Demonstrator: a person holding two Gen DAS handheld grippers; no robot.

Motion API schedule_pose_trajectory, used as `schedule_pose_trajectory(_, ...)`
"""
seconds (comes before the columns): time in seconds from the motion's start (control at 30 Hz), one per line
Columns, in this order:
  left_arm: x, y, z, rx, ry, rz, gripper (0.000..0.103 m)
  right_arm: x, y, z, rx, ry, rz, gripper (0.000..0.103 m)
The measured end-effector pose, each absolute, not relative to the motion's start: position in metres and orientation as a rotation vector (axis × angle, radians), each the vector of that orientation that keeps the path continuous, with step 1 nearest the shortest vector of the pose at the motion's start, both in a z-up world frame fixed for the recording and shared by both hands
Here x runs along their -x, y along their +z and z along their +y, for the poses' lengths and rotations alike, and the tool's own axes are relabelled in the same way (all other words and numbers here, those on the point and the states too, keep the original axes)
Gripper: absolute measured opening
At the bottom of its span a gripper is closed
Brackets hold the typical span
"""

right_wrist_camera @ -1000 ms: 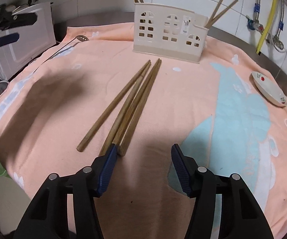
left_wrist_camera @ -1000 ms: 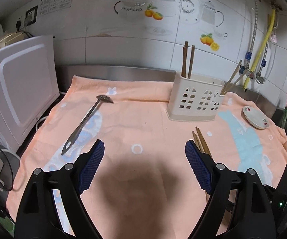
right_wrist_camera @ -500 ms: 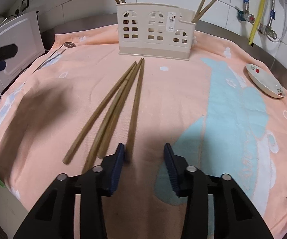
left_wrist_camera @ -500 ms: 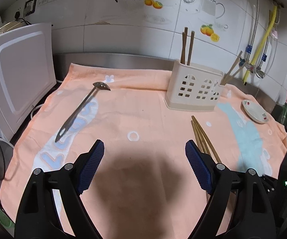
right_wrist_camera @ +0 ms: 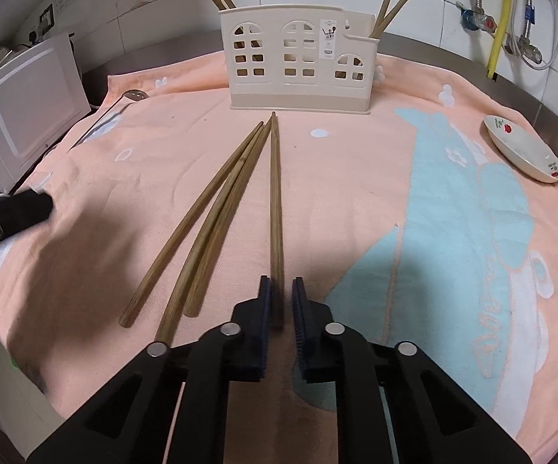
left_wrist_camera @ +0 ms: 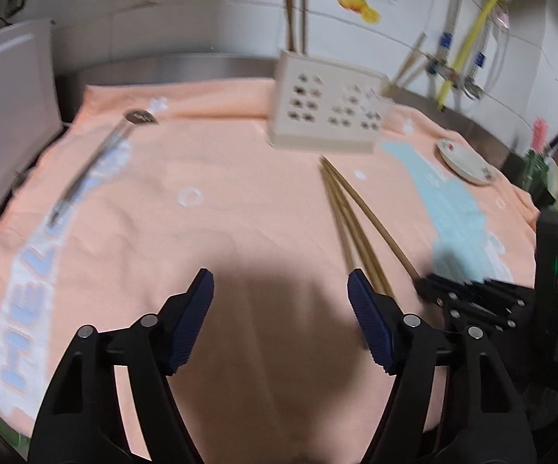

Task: Organize utensils
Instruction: 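Close right gripper on a chopstick while left gripper closes on another, then lift both held chopsticks and carry them above the white holder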

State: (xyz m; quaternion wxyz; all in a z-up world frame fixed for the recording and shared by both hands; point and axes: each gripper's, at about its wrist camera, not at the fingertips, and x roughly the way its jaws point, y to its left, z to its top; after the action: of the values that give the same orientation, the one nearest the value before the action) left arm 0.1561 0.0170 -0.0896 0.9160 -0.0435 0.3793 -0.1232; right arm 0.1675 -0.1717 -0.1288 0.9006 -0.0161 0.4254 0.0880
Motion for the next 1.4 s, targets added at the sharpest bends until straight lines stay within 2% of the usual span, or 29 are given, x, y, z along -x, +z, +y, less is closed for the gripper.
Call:
schedule_pose_trajectory(0.4, -0.162, -0.121, -0.027, 0.104, -0.355, 0.865, 0.031, -0.16, -0.122, -0.191, -0.01, 0.177, 0.859, 0.007)
schedule_pose_trajectory(0.47, -0.164, -0.125, -0.032, 0.102, -0.364, 0.873, 0.027, -0.16, -0.121, -0.193, -0.011, 0.176, 0.857, 0.007)
schedule_pose_trajectory(0.8, -0.173, -0.135, -0.044, 0.075, -0.35, 0.902, 0.014, -0.156, -0.121, -0.2, -0.039, 0.168, 0.85, 0.007)
schedule_pose_trajectory(1.07, -0.18, -0.138, -0.051, 0.049, -0.316, 0.898, 0.013, -0.153, -0.119, -0.202, -0.04, 0.17, 0.843, 0.007)
schedule_pose_trajectory(1.17, -0.179, -0.138, -0.054, 0.016, -0.292, 0.889, 0.007, -0.152, -0.118, -0.203, -0.042, 0.169, 0.841, 0.007)
schedule_pose_trajectory(1.4, -0.178, -0.119, -0.044, 0.02, -0.313, 0.849, 0.006, -0.148, -0.102, -0.209, -0.053, 0.163, 0.805, 0.007)
